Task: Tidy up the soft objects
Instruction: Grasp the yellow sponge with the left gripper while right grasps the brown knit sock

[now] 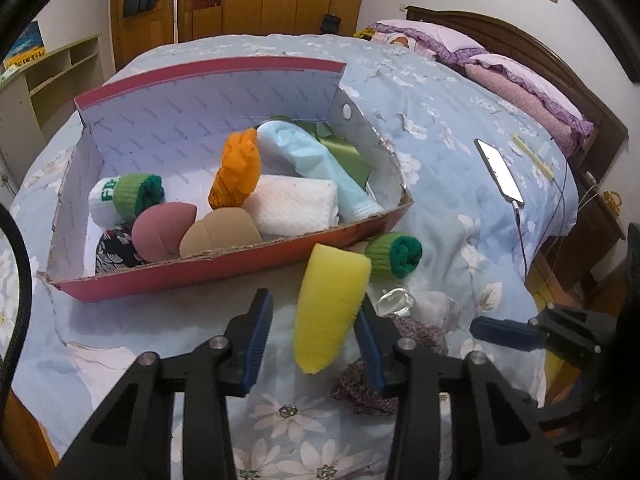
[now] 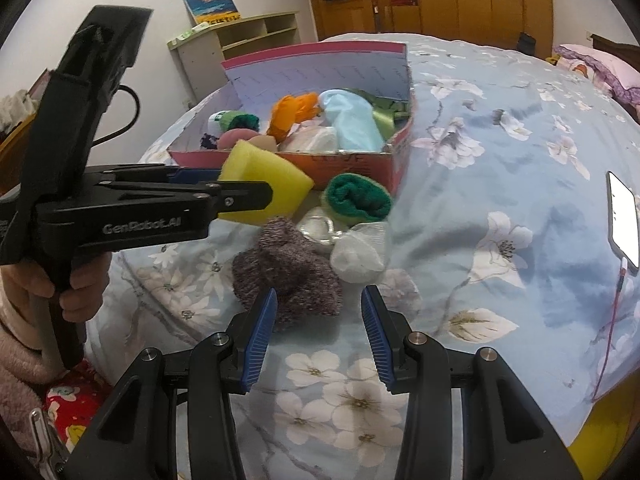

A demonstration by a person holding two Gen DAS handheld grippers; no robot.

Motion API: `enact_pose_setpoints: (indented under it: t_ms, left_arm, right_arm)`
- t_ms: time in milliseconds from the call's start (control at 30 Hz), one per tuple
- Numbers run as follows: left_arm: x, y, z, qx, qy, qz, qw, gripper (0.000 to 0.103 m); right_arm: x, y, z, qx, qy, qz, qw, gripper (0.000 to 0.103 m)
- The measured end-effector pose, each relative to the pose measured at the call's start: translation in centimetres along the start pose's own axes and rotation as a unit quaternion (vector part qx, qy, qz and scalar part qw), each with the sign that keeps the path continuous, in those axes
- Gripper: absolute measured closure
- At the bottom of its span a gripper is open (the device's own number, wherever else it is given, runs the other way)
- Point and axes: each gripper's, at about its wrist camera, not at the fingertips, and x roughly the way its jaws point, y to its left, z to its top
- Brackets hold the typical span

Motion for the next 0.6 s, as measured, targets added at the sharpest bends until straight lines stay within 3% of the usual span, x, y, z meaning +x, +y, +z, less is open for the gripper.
enact_pose_setpoints:
  t_ms: [300,600]
  left_arm:
    - [1.1,0.8,-0.4,-0.012,0.015,-0.022,0.9996,0.076]
    - [-1.5,1.7,-0.9,-0.008,-0.016,-0.020,0.9996,0.077]
  right_arm:
    - [1.0,1.1,0.0,-0.002,0.016,0.012,1.000,0.058]
    - [1.6,1.2,-0.3,0.019,0.031,0.022,0.999,0.058]
